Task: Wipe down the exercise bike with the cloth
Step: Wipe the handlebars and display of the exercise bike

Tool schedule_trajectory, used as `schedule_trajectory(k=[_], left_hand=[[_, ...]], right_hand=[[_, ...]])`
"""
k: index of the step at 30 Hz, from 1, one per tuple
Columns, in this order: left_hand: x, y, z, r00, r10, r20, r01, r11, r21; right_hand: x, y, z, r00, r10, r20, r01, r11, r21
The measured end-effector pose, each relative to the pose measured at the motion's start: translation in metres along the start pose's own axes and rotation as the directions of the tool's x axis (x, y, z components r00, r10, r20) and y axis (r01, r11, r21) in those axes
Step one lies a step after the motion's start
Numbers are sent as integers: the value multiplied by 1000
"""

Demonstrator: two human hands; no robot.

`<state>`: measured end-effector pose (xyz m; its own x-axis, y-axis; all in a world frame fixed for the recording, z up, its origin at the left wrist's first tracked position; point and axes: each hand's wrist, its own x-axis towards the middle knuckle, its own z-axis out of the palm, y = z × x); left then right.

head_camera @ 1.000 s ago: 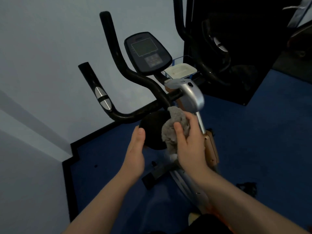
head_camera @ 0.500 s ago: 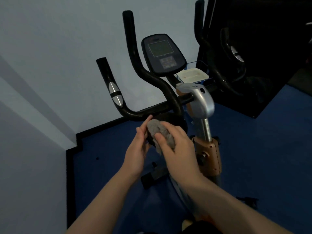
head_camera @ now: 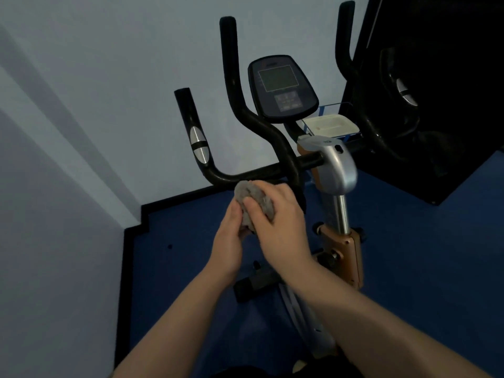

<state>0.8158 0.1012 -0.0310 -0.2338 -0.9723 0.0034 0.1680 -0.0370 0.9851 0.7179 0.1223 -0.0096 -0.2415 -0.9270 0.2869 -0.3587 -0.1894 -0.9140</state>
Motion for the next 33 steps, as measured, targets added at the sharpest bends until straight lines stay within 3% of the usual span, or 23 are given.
schedule_trajectory(k=[3, 6, 10, 12, 17, 19, 21, 23, 26, 30, 33], left_hand=[[-4, 1, -1, 999, 17, 30, -18, 998, 61], [1, 9, 0, 1000, 30, 6, -30, 992, 121], [17, 24, 6, 992, 78, -101, -39, 939, 343], [29, 30, 12, 990, 83, -117, -18, 881, 473], [36, 23, 26, 979, 145, -146, -48, 852, 522], [33, 19, 23, 972, 169, -165, -54, 841, 538], [33, 17, 20, 972, 168, -165, -50, 831, 553], [34, 16, 21, 970, 172, -172, -48, 828, 558], [33, 12, 25, 948, 229, -221, -59, 810, 584], [32, 8, 29, 910, 304, -283, -77, 793, 604], [30, 7, 31, 907, 305, -290, -77, 798, 597]], right_hand=[[-25, 7, -9, 996, -62, 64, 63, 998, -17], [-27, 19, -42, 962, -210, 173, 255, 919, -302], [0, 20, -71, 945, -314, -94, 266, 903, -338], [8, 20, -71, 925, -357, -133, 301, 899, -319], [-11, 37, -59, 918, -382, 105, 383, 793, -474], [-19, 43, -59, 912, -374, 165, 408, 793, -453], [-20, 44, -65, 918, -360, 166, 395, 862, -318], [-15, 43, -74, 933, -355, 61, 360, 913, -191], [13, 43, -84, 921, -343, -183, 318, 936, -151], [46, 50, -74, 979, -203, -26, 196, 964, -180], [43, 63, -70, 975, -224, 3, 221, 959, -177]])
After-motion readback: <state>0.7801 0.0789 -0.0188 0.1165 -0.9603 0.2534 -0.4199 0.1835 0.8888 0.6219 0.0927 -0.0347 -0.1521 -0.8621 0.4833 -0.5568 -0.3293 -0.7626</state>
